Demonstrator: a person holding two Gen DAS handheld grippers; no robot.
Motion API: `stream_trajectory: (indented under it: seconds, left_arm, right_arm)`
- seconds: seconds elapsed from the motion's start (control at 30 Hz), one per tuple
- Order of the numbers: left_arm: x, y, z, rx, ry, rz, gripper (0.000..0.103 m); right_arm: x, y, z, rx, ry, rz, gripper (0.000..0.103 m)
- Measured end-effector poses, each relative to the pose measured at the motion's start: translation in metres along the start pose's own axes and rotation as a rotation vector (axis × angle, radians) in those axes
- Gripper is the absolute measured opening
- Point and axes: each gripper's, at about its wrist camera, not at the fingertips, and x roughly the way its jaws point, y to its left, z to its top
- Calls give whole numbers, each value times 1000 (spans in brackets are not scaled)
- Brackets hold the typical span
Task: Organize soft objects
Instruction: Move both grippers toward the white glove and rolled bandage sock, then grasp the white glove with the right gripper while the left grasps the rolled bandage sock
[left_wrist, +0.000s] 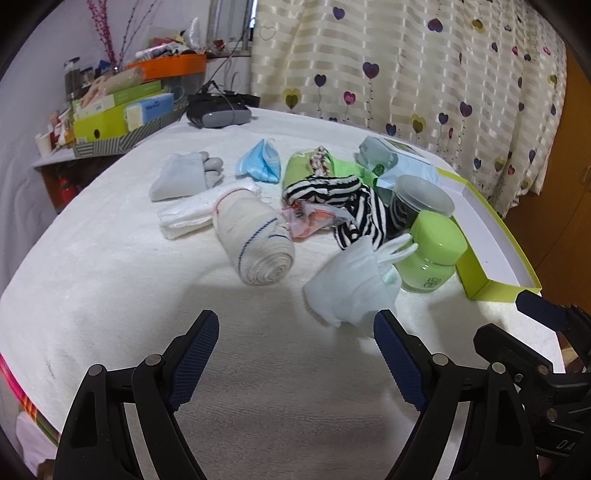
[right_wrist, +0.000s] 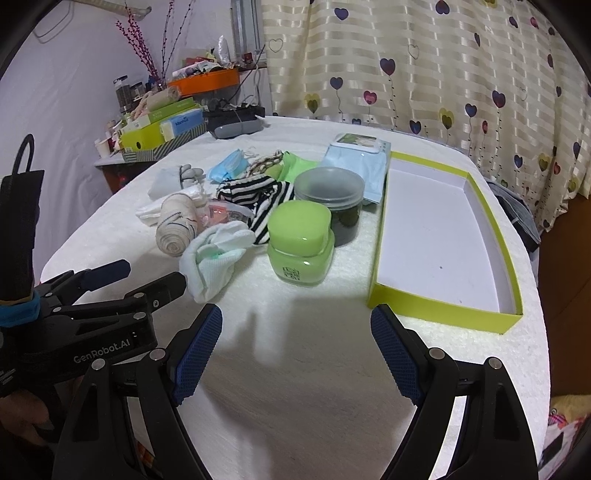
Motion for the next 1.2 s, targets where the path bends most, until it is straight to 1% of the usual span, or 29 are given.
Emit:
stream_trajectory:
  seconds: [0.2,0.37,0.47,0.57,0.73,0.83,1.0,1.2]
  left_arm:
    - [-3,7,3,-10,-8,-19,86]
    - [-5,16,4,-23,3,-60,86]
    - [-7,18,6,-1,-10,-43,86]
    - [-5,24,8,-2,-10,-23,86]
    - [-3,39,9,-29,-8,-2,86]
    - [-1,49,10,-42,-7,7,86]
    - [-1,63,12,-54,-16,31,86]
    - [1,81,11,-87,-20,30,86]
  right_arm:
    - [1,6,2,-19,-17,14,83]
    - [1,14,4,-42,-30,37,83]
    - [4,17,6,-44,-35,50,83]
    - [8,20,9,-51,-32,53,83]
    - [17,23,12,-28,-16,92,83]
    - [26,27,14,-13,16,118,83]
    - [36,38,20,6,36,162,83]
    - [53,51,27,15,59,177,83]
